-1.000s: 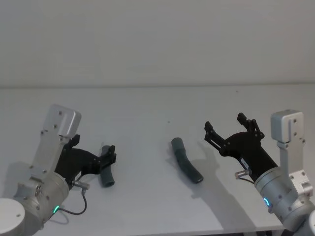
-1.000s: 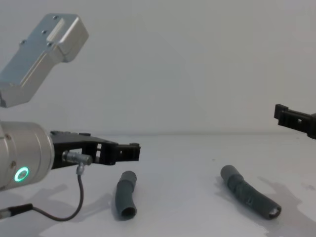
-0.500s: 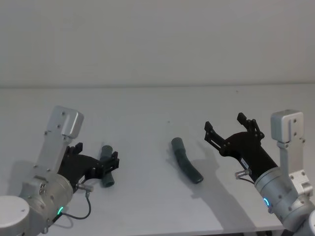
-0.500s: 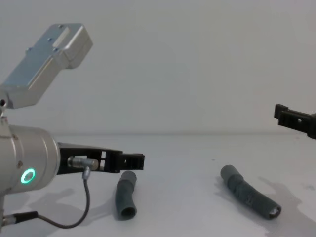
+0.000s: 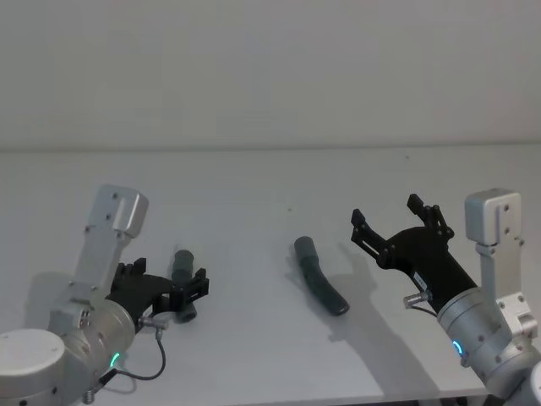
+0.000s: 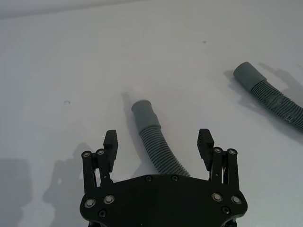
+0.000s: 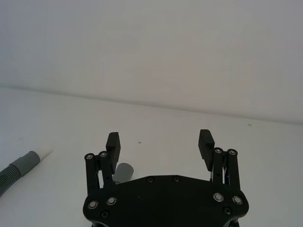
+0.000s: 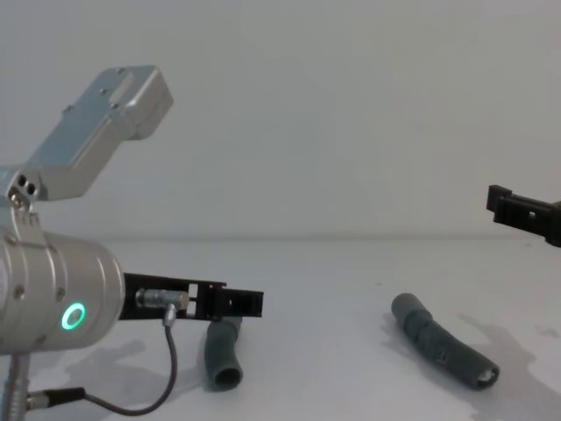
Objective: Use both hands to pick up one end of the pipe from the table, align the ends, and insert them.
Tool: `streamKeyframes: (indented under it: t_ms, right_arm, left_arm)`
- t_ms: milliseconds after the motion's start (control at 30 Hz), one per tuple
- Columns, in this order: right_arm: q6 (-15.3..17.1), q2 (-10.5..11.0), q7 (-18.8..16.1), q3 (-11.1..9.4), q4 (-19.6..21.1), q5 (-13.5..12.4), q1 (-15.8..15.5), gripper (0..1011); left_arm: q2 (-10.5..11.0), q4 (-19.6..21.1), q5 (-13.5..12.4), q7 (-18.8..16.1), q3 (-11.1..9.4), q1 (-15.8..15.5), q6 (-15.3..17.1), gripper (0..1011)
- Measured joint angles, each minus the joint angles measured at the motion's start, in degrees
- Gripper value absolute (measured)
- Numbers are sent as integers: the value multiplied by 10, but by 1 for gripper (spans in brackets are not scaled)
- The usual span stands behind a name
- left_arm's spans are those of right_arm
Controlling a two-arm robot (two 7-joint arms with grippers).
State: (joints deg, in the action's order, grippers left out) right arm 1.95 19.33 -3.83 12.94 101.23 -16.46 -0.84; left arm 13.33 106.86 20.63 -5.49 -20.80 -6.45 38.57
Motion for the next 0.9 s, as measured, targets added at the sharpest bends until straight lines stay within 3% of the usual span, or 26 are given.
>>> streamKeyframes:
  t_ms: [900]
  right_arm:
    - [0, 0, 0, 0, 0, 0, 0, 1002]
  left_arm:
    - [-44, -47, -6, -14, 2, -15, 22, 1001]
